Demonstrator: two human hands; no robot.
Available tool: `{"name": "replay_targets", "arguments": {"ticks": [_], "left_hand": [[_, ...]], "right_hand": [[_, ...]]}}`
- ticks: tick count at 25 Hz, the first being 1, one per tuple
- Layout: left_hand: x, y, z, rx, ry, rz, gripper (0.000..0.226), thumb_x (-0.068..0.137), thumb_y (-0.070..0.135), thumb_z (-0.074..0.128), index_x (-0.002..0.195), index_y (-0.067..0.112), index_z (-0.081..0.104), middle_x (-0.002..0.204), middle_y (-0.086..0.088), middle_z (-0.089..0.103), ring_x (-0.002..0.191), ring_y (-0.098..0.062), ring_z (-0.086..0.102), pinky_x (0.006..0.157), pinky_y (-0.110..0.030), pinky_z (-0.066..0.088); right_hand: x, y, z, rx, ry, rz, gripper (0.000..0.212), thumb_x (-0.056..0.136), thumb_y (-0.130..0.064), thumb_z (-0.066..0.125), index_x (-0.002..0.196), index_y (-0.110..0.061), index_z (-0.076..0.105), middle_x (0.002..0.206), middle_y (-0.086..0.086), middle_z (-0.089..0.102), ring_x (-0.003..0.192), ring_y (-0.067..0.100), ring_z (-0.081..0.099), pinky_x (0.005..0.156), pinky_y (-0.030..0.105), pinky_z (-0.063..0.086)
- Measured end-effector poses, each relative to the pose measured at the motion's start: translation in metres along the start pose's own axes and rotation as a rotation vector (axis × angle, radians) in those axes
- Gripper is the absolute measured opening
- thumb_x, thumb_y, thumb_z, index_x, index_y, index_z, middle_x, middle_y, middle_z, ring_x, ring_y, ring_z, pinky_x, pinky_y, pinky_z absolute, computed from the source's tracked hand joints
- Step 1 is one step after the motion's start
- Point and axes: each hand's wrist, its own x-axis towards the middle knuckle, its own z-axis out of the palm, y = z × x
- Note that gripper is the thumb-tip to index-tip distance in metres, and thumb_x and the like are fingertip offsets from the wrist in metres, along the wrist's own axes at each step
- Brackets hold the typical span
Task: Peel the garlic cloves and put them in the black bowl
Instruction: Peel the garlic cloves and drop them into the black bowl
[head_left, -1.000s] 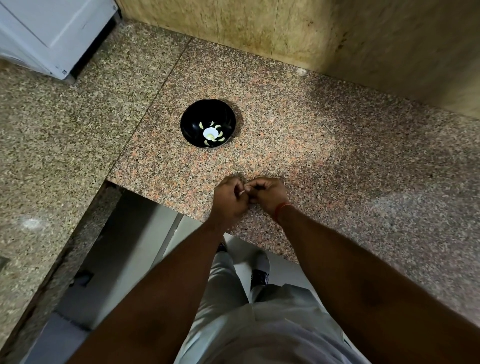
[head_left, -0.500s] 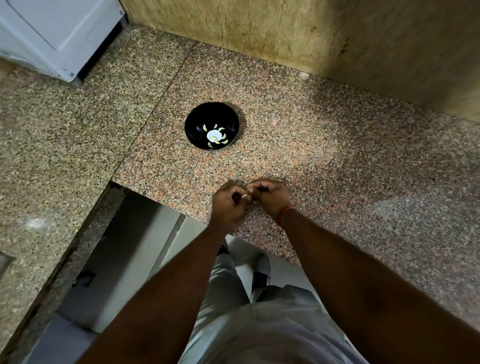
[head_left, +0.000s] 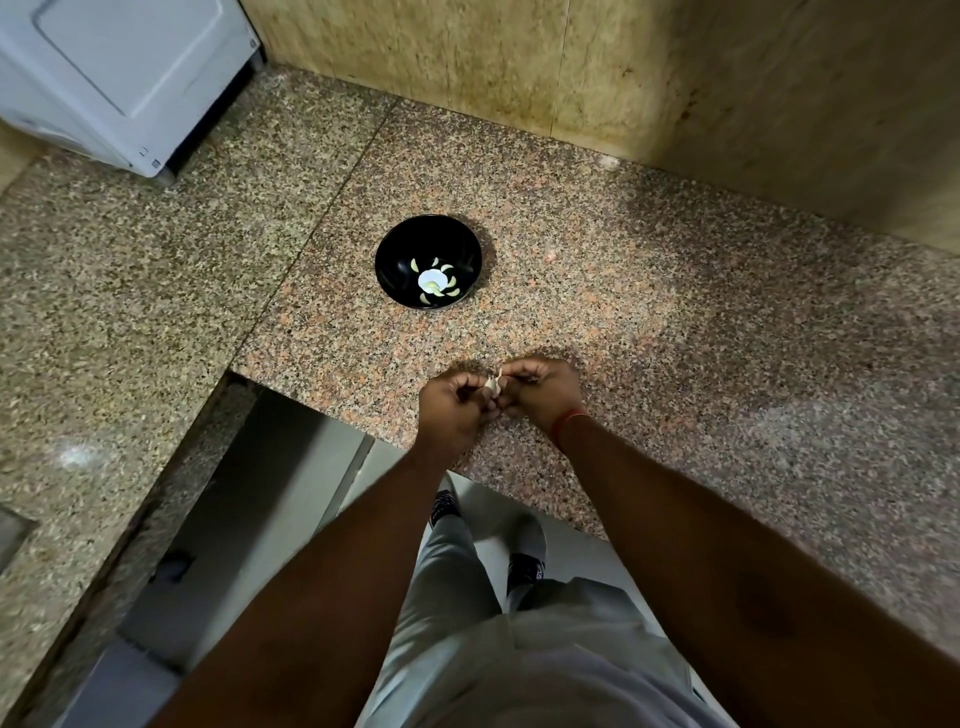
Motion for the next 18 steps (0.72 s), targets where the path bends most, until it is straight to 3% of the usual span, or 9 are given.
{"name": "replay_targets", "arguments": {"ticks": [2,4,7,11,14,18], "left_hand": [[0.008,-0.001,0.001,-0.070,0.021,-0.025,0.009,0.093,-0.003,0.068,0.098,-0.010,0.069,0.088,-0.026,0.072,0.080,-0.033,0.074,0.072,-0.038,0.064],[0.014,-0.001,0.003,-0.119,0.063,-0.061,0.012,0.092,-0.001,0.070,0.102,-0.009,0.069,0.093,-0.027,0.073,0.080,-0.031,0.074,0.072,-0.037,0.063],[0.020,0.002,0.002,-0.171,0.086,-0.090,0.013,0.091,-0.002,0.072,0.102,-0.007,0.071,0.095,-0.024,0.074,0.076,-0.025,0.073,0.072,-0.036,0.063],[0.020,0.003,0.000,-0.151,0.043,-0.086,0.012,0.091,-0.004,0.069,0.100,-0.012,0.070,0.085,-0.022,0.074,0.070,-0.023,0.072,0.067,-0.035,0.063],[0.013,0.005,0.000,-0.174,0.010,-0.055,0.009,0.094,-0.005,0.065,0.095,-0.012,0.070,0.080,-0.019,0.073,0.068,-0.024,0.071,0.068,-0.035,0.064],[0.007,0.009,0.001,-0.221,0.061,-0.081,0.015,0.095,-0.003,0.065,0.082,-0.002,0.074,0.079,-0.017,0.075,0.067,-0.024,0.071,0.069,-0.038,0.064]], "right_hand": [[0.005,-0.002,0.002,0.005,0.030,0.005,0.030,0.090,0.002,0.072,0.115,-0.014,0.074,0.100,0.014,0.077,0.081,0.025,0.076,0.069,0.037,0.064],[0.005,-0.003,0.003,-0.038,0.075,-0.052,0.039,0.088,0.001,0.073,0.119,-0.023,0.073,0.115,0.007,0.075,0.099,0.024,0.074,0.083,0.040,0.064],[0.003,-0.003,0.002,-0.164,0.092,-0.188,0.035,0.085,-0.002,0.076,0.113,-0.023,0.075,0.118,0.000,0.074,0.107,0.015,0.070,0.092,0.036,0.061],[0.005,-0.010,-0.001,-0.282,-0.069,-0.204,0.027,0.086,-0.004,0.078,0.110,-0.014,0.077,0.109,0.001,0.075,0.101,0.015,0.071,0.091,0.036,0.061],[0.007,-0.016,0.000,-0.279,-0.076,-0.194,0.018,0.084,0.002,0.077,0.099,-0.009,0.079,0.092,0.005,0.078,0.083,0.018,0.075,0.077,0.036,0.063],[0.002,-0.021,0.006,-0.324,-0.053,-0.238,0.011,0.084,0.005,0.075,0.087,-0.004,0.079,0.082,0.006,0.077,0.075,0.020,0.075,0.064,0.021,0.060]]}}
